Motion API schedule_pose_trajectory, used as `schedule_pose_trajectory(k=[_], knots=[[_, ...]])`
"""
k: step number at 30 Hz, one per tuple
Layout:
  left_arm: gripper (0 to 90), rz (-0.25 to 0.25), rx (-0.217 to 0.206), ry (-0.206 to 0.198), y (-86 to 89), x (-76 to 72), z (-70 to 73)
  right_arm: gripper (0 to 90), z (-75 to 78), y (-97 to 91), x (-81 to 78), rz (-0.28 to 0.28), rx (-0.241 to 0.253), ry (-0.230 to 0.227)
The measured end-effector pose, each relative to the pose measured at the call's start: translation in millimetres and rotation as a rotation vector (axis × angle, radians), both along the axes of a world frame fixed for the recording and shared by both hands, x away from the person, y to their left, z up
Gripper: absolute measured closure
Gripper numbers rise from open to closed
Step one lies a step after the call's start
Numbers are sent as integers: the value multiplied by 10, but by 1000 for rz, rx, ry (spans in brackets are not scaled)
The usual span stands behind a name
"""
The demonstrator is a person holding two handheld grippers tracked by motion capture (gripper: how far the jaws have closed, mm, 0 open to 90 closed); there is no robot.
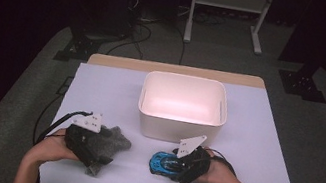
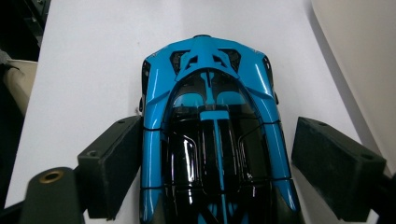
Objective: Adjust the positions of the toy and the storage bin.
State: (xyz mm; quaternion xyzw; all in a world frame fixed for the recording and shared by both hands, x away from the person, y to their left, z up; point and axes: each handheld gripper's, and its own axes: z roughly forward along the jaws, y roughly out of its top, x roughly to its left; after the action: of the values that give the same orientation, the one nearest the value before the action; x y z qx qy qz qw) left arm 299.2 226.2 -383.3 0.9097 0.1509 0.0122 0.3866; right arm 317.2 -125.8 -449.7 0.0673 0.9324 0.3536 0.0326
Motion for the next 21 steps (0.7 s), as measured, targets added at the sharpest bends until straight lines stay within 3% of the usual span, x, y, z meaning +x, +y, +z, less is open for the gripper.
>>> schedule_pose_trajectory(k=[11,16,21], knots=[[88,-5,2,5,-11,0,-9,149,-14,15,-23,13,1,-3],[88,-6,2,6,-14,0,-7,148,-21,31,-33,30,-10,-36],[88,-7,3,6,-9,0,-7,135,-13,50,-26,33,-18,-30]])
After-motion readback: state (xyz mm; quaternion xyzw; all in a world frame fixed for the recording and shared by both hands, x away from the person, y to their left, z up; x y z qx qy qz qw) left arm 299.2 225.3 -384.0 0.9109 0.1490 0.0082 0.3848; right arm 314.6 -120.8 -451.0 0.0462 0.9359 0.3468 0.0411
